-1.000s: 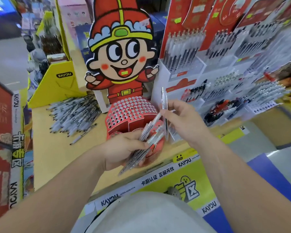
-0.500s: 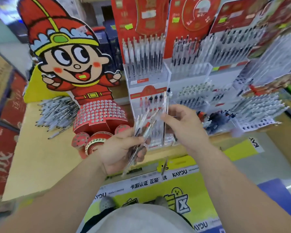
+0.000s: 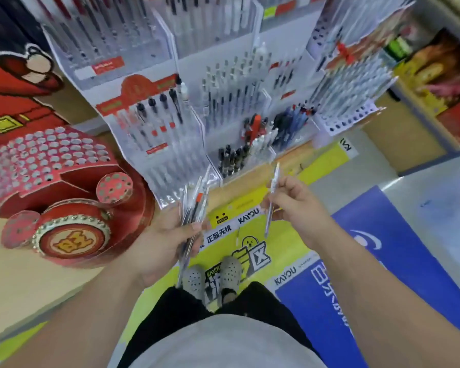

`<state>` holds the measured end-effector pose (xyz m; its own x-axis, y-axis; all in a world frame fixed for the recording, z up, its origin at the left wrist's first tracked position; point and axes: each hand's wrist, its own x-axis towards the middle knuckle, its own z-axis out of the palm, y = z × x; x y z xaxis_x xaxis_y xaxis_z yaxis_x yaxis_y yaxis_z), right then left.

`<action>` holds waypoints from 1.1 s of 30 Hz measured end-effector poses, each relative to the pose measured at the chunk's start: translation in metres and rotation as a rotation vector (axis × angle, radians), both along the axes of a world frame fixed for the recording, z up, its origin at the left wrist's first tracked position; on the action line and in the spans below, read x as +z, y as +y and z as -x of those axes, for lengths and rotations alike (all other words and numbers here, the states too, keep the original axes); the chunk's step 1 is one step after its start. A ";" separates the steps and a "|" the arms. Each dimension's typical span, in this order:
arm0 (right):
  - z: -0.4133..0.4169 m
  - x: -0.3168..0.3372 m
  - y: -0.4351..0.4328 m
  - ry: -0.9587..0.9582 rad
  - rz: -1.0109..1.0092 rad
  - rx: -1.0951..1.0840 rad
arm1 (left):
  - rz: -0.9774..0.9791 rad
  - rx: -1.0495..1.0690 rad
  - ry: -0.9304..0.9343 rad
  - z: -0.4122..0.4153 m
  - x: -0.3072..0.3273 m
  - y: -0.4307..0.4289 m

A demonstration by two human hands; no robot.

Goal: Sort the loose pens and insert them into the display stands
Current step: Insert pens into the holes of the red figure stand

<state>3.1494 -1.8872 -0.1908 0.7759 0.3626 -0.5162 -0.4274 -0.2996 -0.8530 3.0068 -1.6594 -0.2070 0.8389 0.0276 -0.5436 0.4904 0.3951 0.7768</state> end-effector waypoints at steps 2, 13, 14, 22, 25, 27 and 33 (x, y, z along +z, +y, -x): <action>0.009 -0.016 -0.022 0.053 0.068 -0.086 | -0.015 -0.097 0.033 -0.006 -0.019 -0.007; 0.047 -0.190 -0.105 0.373 0.229 -0.315 | -0.229 -0.377 0.271 -0.023 -0.167 -0.097; 0.046 -0.214 -0.116 0.387 0.251 -0.328 | -0.255 -0.392 0.300 -0.027 -0.190 -0.109; 0.029 -0.470 -0.183 0.451 0.362 -0.268 | -0.428 -0.449 0.526 -0.064 -0.427 -0.180; 0.022 -0.561 -0.184 0.430 0.346 -0.241 | -0.435 -0.456 0.604 -0.071 -0.524 -0.183; 0.015 -0.606 -0.177 0.435 0.330 -0.243 | -0.496 -0.436 0.626 -0.077 -0.582 -0.186; -0.005 -0.742 -0.142 0.460 0.244 -0.276 | -0.548 -0.401 0.655 -0.101 -0.717 -0.189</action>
<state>3.1543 -2.0297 -0.9325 0.5011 0.0075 -0.8654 -0.8274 -0.2888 -0.4816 3.1079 -1.8485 -0.9236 0.3735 0.1943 -0.9071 0.9153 -0.2364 0.3262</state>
